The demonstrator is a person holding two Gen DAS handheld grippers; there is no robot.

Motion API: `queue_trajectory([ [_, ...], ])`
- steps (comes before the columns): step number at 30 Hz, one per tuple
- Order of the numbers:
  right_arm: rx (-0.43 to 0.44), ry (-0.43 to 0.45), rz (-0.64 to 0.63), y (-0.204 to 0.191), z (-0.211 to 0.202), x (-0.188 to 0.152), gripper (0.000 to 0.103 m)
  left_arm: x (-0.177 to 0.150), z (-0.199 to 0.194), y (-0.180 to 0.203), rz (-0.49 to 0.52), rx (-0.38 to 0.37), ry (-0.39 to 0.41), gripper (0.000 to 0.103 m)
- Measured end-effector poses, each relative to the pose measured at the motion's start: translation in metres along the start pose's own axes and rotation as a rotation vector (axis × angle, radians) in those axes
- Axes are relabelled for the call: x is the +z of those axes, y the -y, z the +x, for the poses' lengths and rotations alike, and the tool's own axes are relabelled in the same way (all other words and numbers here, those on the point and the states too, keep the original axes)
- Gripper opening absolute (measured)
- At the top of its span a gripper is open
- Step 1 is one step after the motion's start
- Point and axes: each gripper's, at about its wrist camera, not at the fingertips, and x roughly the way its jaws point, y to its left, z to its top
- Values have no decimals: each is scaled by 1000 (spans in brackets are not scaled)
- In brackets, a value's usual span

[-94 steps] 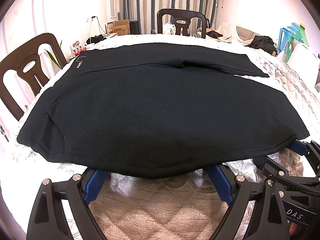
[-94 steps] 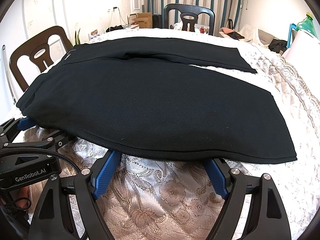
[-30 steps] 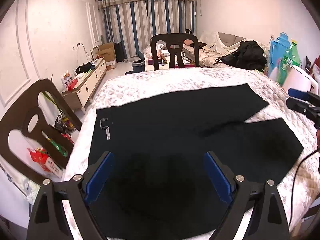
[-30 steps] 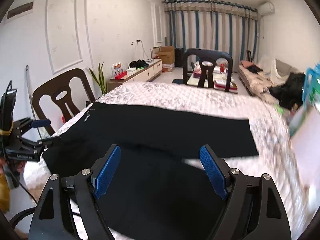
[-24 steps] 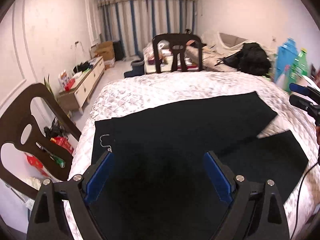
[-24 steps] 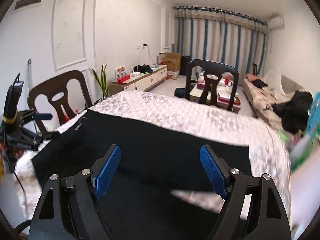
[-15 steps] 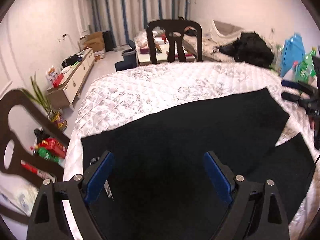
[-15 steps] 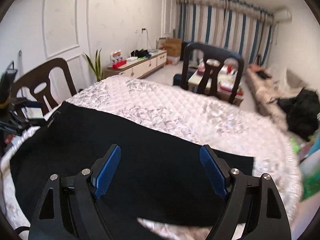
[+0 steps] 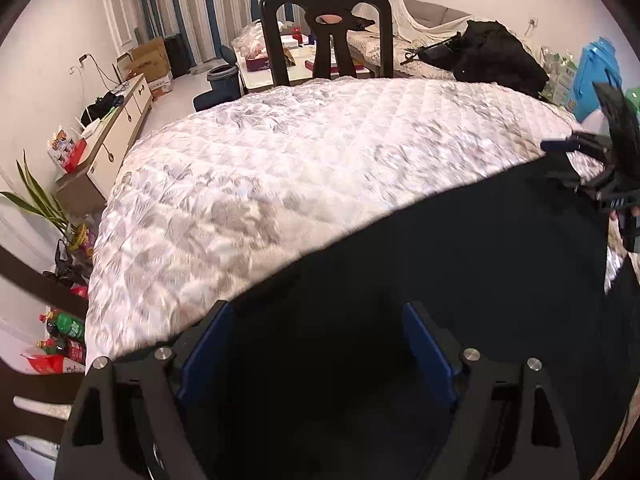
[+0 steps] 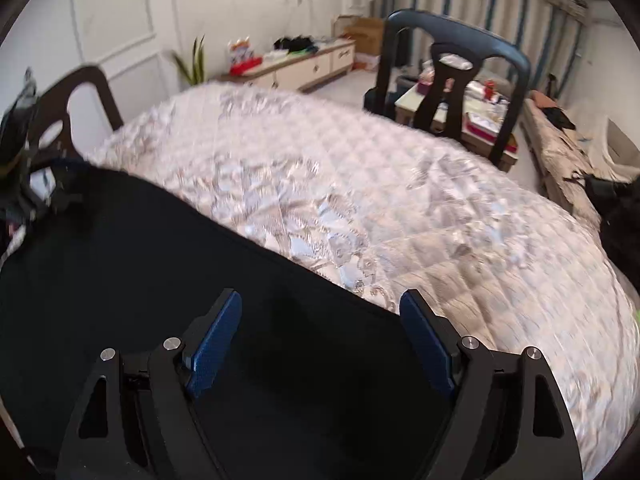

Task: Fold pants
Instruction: 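Grasp the pants waistband with the left gripper while the right gripper grasps it too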

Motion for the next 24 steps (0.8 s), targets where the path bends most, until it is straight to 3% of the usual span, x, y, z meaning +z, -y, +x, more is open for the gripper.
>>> queue_trajectory([
  [8, 92, -23, -13, 11, 20, -4, 82, 10, 20, -12, -17, -59, -12, 87],
  [24, 89, 20, -30, 10, 24, -3, 84, 13, 38, -17, 37, -58, 21, 93],
])
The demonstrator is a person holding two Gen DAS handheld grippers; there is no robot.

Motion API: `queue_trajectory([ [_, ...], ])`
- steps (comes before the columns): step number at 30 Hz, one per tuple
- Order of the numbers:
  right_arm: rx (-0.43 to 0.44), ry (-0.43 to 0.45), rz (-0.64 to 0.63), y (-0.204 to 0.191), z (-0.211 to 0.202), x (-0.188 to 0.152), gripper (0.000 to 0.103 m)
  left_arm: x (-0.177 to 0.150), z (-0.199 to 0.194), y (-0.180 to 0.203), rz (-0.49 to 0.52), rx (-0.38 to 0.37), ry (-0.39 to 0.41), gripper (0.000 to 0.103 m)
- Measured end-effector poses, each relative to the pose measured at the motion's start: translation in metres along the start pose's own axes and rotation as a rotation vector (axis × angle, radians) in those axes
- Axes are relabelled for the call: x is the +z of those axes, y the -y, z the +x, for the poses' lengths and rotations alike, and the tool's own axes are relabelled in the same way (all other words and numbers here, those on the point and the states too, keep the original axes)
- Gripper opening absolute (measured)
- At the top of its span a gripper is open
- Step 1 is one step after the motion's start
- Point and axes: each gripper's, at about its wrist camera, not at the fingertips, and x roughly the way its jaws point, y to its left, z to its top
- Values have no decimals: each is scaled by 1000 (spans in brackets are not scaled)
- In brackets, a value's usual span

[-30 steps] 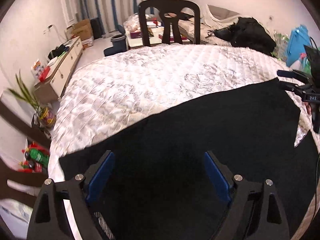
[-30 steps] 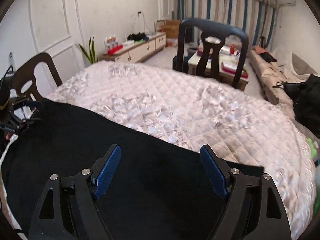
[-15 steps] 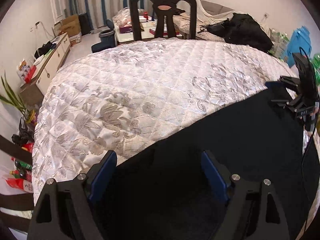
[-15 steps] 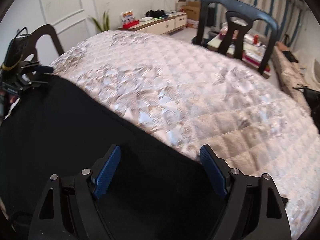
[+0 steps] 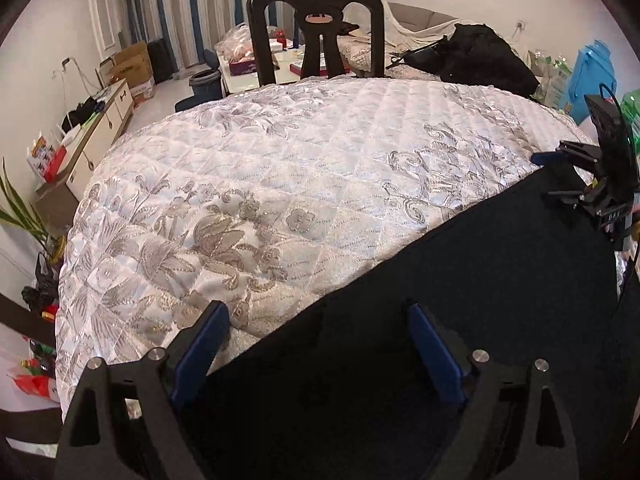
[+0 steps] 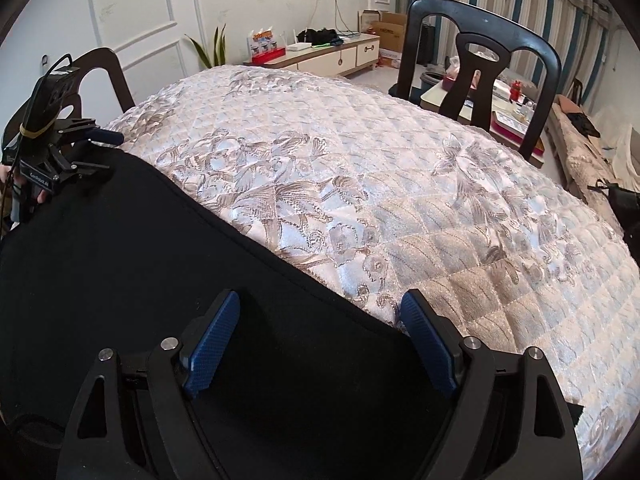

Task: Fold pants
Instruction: 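Grasp the pants waistband with the left gripper while the right gripper grasps it too, then lift the waistband with both grippers and fold it over toward the pant legs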

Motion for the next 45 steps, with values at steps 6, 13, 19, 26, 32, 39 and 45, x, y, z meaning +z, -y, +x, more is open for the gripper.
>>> queue_trajectory([
  [6, -3, -1, -9, 0, 0, 0, 83, -2, -1, 2, -8, -3, 1, 89],
  [13, 16, 21, -43, -7, -8, -5, 56, -5, -9, 11, 30, -61, 13, 56],
  [19, 32, 25, -85, -18, -19, -14, 23, -8, -15, 14, 52, -84, -2, 35],
  [26, 40, 46, -57, -20, -22, -22, 14, -10, -20, 18, 96, -73, -6, 27],
  [32, 21, 62, -53, -23, -25, -25, 13, -13, -22, 20, 104, -56, 6, 24],
  [39, -21, 78, -57, -29, -32, -27, 10, -15, -33, 22, 77, -9, 35, 15],
  [45, -56, 115, -68, -41, -53, -31, 9, -21, -60, 31, 102, 20, 85, 14],
])
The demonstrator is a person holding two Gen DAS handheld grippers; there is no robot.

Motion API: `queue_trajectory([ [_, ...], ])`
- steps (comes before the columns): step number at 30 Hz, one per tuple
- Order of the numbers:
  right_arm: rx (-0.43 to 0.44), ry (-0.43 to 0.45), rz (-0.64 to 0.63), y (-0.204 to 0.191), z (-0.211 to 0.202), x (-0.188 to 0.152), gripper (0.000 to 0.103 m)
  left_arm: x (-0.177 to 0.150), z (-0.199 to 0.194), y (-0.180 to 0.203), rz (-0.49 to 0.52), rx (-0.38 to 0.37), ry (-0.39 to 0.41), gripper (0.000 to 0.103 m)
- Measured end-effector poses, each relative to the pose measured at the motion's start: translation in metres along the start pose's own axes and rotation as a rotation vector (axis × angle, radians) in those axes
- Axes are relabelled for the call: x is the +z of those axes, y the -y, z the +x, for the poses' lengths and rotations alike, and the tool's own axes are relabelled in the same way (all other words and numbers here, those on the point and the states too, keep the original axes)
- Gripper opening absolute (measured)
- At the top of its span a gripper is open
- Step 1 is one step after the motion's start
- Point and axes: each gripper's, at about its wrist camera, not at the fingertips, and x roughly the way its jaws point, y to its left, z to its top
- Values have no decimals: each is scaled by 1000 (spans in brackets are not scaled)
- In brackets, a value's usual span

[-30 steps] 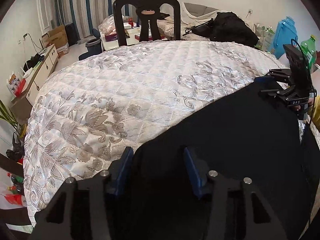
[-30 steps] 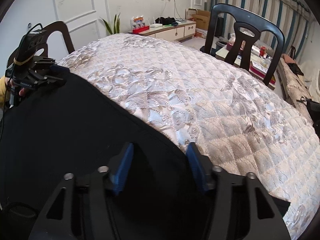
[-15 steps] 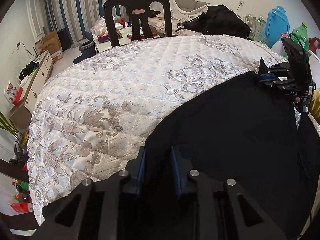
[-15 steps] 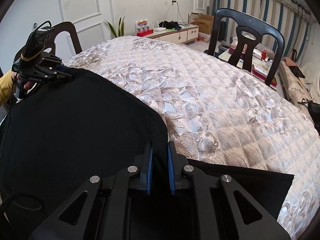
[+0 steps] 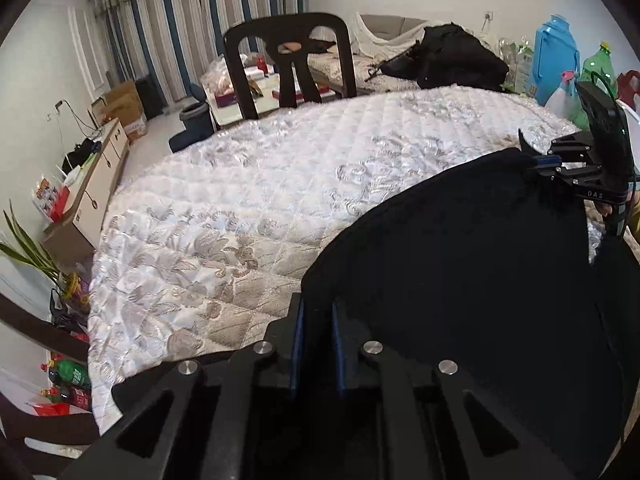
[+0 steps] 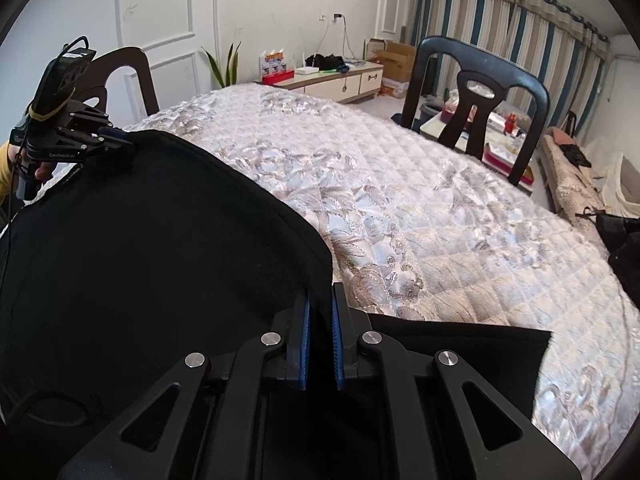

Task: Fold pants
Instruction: 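Lift the waistband with both grippers and fold it over toward the pant legs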

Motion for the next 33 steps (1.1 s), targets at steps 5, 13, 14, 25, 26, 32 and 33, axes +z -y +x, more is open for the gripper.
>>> queue_trajectory([
  [5, -16, 38, -4, -16, -29, -5, 9, -10, -25, 7, -12, 2, 41, 12],
  [13, -45, 91, -11, -45, -70, -21, 8, -33, -68, 26, -29, 3, 105, 12],
  [14, -49, 98, -12, -50, -75, -23, 8, -37, -73, 28, -30, 4, 110, 12],
  [25, -105, 127, -25, -88, -113, -63, 8, -81, -112, 64, -27, 23, 153, 12],
  [26, -107, 130, -21, -91, -117, -68, 8, -86, -115, 68, -26, 25, 152, 12],
  [32, -105, 161, -25, -114, -138, -92, 7, -113, -135, 88, -35, 38, 176, 12],
  [33, -107, 166, -29, -119, -142, -96, 7, -117, -138, 91, -37, 37, 179, 12],
])
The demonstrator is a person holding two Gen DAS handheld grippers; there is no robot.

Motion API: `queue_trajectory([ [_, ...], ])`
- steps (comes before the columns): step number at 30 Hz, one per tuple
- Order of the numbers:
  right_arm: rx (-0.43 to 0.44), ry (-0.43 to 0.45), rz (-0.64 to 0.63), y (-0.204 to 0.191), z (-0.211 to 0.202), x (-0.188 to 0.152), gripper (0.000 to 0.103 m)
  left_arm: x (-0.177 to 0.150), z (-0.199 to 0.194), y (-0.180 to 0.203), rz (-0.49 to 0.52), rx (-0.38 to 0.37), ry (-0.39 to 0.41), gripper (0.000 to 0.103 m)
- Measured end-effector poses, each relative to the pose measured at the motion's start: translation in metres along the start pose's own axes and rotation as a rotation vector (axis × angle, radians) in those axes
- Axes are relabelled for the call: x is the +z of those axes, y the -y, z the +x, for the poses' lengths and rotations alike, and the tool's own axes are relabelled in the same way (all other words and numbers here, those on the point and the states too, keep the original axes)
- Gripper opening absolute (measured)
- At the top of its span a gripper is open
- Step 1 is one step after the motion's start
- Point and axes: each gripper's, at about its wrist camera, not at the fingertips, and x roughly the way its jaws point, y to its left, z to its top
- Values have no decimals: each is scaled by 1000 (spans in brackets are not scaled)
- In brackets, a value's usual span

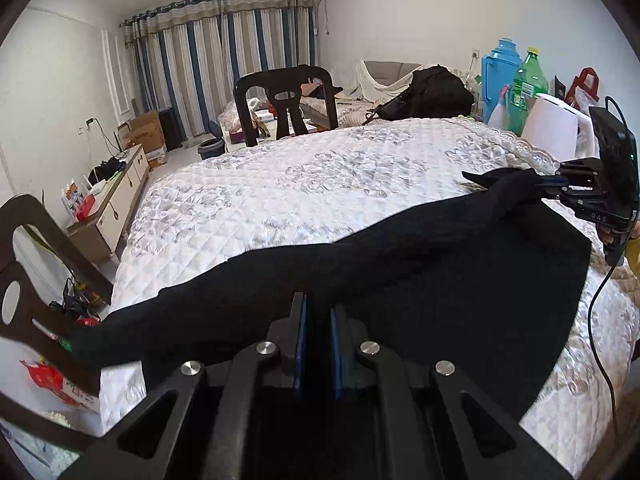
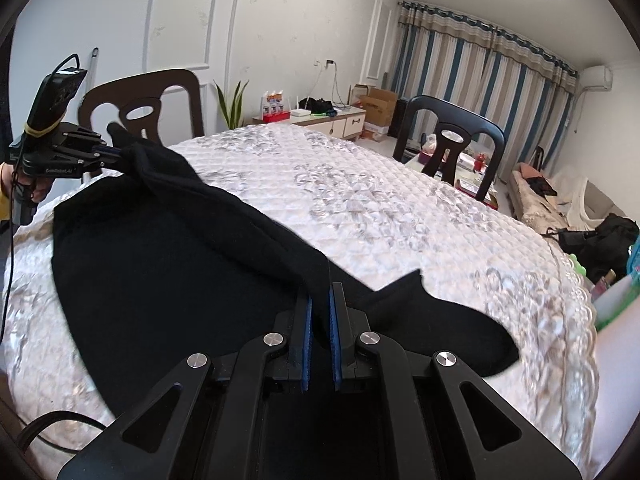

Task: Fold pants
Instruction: 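Lift the waistband with both grippers and fold it over toward the pant legs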

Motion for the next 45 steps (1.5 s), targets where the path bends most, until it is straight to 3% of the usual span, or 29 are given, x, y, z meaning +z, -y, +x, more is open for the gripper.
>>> queue_trajectory([
  [14, 6, 5, 24, -30, -41, -46, 7, -59, -45, 38, -19, -26, 19, 12],
  [26, -13, -10, 24, -38, -54, -68, 7, -90, -57, 55, -31, -14, 5, 12],
  [39, -15, -100, -10, -45, -49, -81, 7, -109, -50, 62, -51, -9, -50, 12],
  [43, -12, -130, -10, -46, -48, -84, 7, -112, -54, 70, -1, 15, -50, 12],
  [45, -9, -150, 2, -46, -49, -86, 7, -112, -54, 64, -38, -6, -52, 13],
])
